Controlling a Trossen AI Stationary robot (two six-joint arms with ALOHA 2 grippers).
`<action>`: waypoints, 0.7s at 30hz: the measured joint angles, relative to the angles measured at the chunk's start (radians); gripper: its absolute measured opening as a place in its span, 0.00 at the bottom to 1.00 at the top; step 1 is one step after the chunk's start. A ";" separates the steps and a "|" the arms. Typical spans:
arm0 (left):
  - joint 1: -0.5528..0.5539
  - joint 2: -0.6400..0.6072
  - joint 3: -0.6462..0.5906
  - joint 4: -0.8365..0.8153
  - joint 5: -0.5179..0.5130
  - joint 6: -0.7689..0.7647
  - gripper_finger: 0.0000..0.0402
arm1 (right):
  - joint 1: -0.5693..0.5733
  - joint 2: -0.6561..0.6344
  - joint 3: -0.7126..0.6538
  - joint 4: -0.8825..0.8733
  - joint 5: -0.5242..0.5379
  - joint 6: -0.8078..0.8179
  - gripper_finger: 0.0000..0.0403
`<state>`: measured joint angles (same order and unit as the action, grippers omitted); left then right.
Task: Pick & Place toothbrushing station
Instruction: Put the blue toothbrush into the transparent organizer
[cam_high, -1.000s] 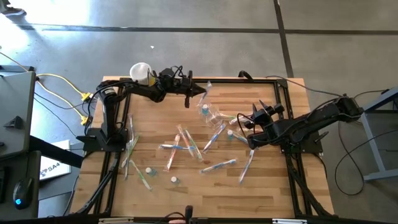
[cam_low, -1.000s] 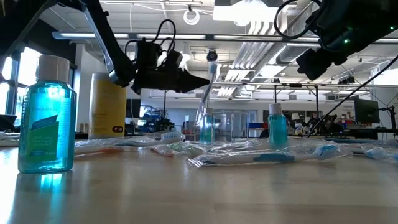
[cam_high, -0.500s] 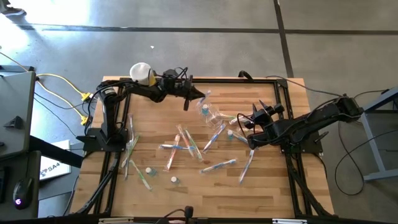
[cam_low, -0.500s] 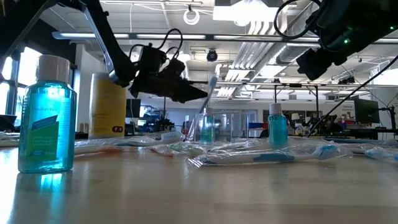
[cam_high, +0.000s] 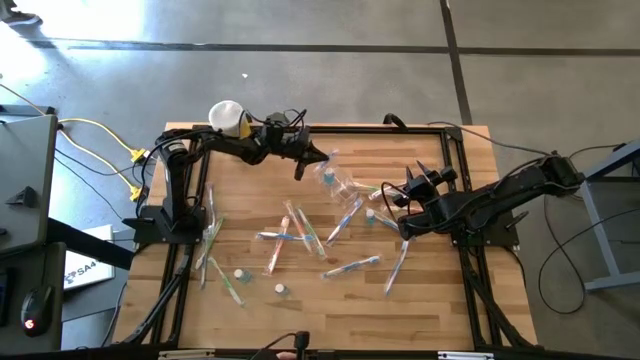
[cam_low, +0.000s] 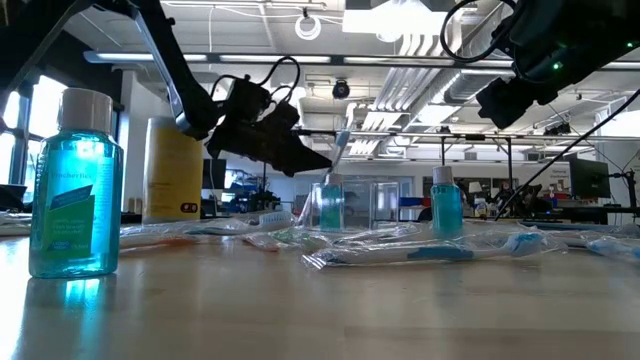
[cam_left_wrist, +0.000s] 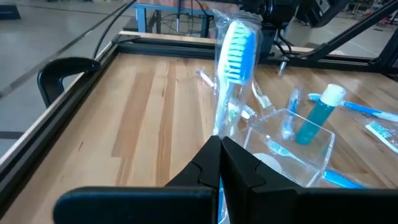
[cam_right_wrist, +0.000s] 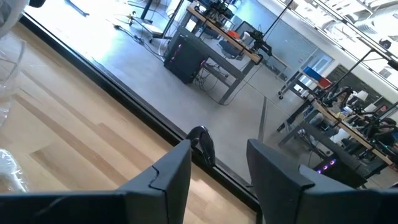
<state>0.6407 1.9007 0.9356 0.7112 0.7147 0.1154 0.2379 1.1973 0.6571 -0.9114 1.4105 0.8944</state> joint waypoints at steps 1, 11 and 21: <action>0.000 0.000 0.000 -0.003 0.000 0.000 0.01 | 0.000 0.000 0.000 0.000 0.000 0.000 0.37; 0.000 0.000 0.000 -0.004 -0.020 -0.015 0.24 | 0.000 0.000 0.000 0.001 0.000 0.000 0.37; 0.000 -0.032 0.000 -0.003 -0.036 0.015 0.32 | 0.000 0.000 0.000 0.000 -0.002 0.000 0.37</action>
<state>0.6411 1.8687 0.9356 0.7082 0.6783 0.1301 0.2379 1.1973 0.6571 -0.9112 1.4082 0.8940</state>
